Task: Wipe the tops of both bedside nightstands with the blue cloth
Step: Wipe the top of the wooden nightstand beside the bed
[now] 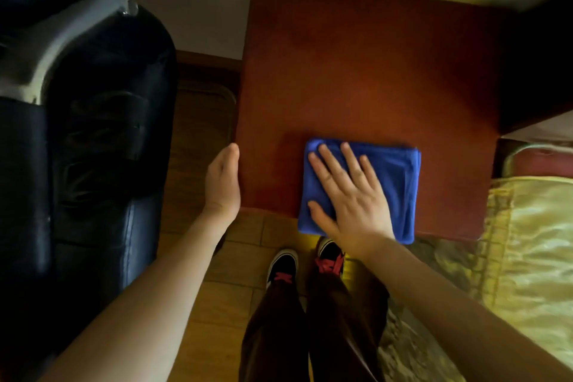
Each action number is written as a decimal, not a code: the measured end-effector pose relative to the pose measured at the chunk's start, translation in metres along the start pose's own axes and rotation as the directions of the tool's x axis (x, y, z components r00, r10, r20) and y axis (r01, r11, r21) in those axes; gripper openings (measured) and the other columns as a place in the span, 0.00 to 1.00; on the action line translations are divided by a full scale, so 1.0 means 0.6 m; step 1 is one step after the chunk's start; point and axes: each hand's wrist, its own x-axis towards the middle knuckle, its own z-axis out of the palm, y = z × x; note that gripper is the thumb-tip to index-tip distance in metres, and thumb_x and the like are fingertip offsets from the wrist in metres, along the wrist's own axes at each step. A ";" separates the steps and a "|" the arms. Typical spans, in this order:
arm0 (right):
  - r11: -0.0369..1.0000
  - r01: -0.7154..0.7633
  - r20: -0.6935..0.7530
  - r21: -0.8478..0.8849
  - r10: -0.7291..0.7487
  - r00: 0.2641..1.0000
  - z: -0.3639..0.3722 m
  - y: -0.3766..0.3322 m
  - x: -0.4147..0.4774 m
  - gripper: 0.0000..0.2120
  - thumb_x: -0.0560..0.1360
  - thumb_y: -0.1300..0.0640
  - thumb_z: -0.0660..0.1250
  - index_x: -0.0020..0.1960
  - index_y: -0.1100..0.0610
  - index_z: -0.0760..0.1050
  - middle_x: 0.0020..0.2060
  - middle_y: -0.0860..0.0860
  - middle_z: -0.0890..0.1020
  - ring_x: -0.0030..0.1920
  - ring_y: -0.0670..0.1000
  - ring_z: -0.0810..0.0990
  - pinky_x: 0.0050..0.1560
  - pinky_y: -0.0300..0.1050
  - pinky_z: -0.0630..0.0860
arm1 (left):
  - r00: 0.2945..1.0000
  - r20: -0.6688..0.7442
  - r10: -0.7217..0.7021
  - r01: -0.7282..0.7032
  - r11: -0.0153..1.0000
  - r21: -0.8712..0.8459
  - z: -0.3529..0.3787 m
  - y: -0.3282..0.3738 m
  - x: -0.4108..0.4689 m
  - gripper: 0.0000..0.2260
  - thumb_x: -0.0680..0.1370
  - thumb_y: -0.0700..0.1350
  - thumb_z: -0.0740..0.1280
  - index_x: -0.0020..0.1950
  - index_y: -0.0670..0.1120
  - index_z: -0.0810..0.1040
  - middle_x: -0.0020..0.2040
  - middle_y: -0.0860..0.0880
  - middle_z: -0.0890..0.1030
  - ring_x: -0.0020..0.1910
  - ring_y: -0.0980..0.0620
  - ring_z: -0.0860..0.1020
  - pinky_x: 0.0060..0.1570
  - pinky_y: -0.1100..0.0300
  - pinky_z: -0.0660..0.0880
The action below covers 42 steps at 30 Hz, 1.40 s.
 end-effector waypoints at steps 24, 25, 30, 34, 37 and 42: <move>1.000 0.002 -0.059 0.023 -0.001 0.998 -0.029 0.108 0.027 0.33 0.78 0.39 0.55 0.79 0.49 0.54 0.78 0.50 0.58 0.78 0.58 0.52 0.77 0.54 0.47 | 0.996 -0.027 -0.085 0.084 0.995 -0.045 0.002 0.013 -0.009 0.26 0.78 0.61 0.56 0.71 0.48 0.71 0.69 0.47 0.75 0.68 0.53 0.72 0.70 0.51 0.67; 1.000 0.011 -0.049 0.021 -0.010 0.999 -0.021 0.104 -0.010 0.33 0.78 0.38 0.54 0.79 0.49 0.53 0.78 0.49 0.58 0.79 0.57 0.51 0.77 0.55 0.47 | 0.996 -0.003 -0.089 0.089 0.995 -0.052 0.002 0.015 -0.010 0.25 0.79 0.61 0.55 0.69 0.48 0.73 0.67 0.48 0.77 0.66 0.51 0.74 0.68 0.49 0.69; 0.998 0.047 -0.051 0.033 -0.045 0.998 -0.020 0.121 -0.007 0.31 0.79 0.38 0.55 0.79 0.48 0.56 0.77 0.48 0.60 0.78 0.54 0.52 0.77 0.53 0.48 | 0.997 0.013 -0.081 0.081 0.995 -0.060 0.001 0.012 -0.009 0.22 0.82 0.57 0.54 0.69 0.46 0.72 0.65 0.46 0.78 0.63 0.50 0.76 0.67 0.48 0.71; 0.996 0.029 -0.146 0.086 -0.017 0.989 -0.046 0.175 0.097 0.31 0.77 0.40 0.60 0.77 0.50 0.62 0.75 0.51 0.67 0.76 0.57 0.60 0.76 0.52 0.51 | 0.998 -0.057 -0.037 0.037 0.999 0.013 0.002 -0.004 -0.001 0.25 0.82 0.58 0.54 0.75 0.46 0.65 0.74 0.47 0.69 0.68 0.57 0.67 0.67 0.60 0.63; 0.994 -0.069 -0.190 0.082 0.083 0.978 -0.078 0.232 0.207 0.30 0.77 0.40 0.59 0.76 0.51 0.64 0.74 0.52 0.67 0.75 0.59 0.62 0.74 0.54 0.56 | 0.997 -0.082 -0.013 0.017 0.999 0.040 0.003 -0.013 0.005 0.25 0.82 0.57 0.54 0.75 0.46 0.65 0.69 0.54 0.71 0.59 0.72 0.69 0.55 0.76 0.65; 0.984 -0.153 -0.157 0.086 0.165 0.974 -0.111 0.301 0.296 0.31 0.79 0.36 0.49 0.78 0.47 0.57 0.77 0.49 0.61 0.78 0.56 0.55 0.77 0.52 0.49 | 0.997 -0.081 -0.008 0.009 1.000 0.002 0.002 -0.025 0.012 0.23 0.81 0.58 0.55 0.73 0.48 0.68 0.57 0.61 0.75 0.49 0.76 0.73 0.43 0.79 0.69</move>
